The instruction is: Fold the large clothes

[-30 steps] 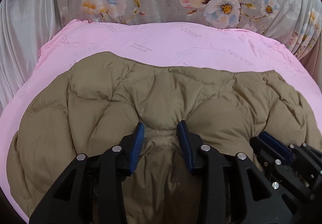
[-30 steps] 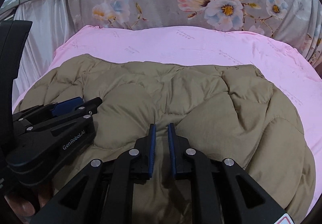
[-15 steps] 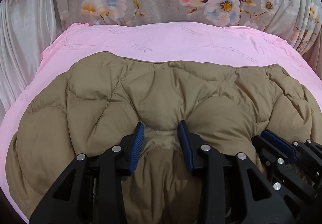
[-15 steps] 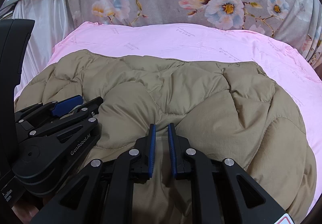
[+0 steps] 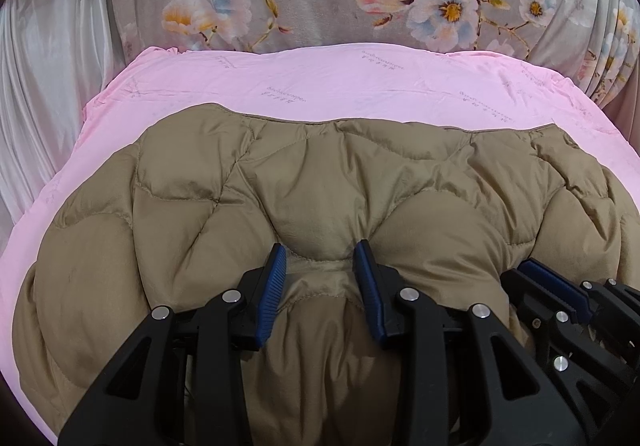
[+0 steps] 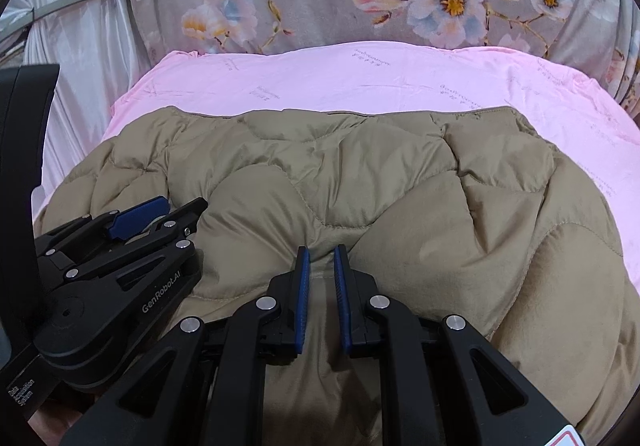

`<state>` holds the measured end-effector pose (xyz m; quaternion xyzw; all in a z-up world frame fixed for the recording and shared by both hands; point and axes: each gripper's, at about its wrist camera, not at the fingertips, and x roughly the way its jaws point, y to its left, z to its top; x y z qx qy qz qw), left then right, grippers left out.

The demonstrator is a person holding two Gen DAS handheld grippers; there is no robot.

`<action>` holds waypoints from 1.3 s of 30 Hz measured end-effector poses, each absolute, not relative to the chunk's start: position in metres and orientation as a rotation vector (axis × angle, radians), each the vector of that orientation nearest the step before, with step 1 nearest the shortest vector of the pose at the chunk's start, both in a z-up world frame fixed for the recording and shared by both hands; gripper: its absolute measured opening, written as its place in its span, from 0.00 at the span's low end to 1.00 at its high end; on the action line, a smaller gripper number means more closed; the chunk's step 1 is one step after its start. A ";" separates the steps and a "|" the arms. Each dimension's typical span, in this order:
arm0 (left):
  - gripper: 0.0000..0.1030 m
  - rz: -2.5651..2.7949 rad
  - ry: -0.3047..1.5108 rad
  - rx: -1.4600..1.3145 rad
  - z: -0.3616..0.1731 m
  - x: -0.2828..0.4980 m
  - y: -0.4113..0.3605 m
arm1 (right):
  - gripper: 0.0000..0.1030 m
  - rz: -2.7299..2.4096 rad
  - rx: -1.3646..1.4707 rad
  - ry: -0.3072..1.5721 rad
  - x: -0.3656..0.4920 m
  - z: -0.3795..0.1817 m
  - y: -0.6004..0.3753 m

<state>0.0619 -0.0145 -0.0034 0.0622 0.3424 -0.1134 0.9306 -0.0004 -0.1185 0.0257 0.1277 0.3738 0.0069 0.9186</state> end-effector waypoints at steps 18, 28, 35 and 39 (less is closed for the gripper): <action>0.65 -0.152 0.785 -0.193 0.034 0.004 0.144 | 0.15 0.105 0.302 0.773 -0.018 0.068 -0.091; 0.78 -0.067 0.855 -0.351 0.020 -0.008 0.207 | 0.16 0.117 0.296 0.827 -0.009 0.053 -0.076; 0.81 -0.111 0.915 -0.410 -0.004 0.002 0.197 | 0.16 0.108 0.250 0.819 -0.013 0.045 -0.072; 0.90 -0.143 0.919 -0.451 -0.010 0.007 0.195 | 0.16 0.092 0.233 0.816 -0.017 0.043 -0.067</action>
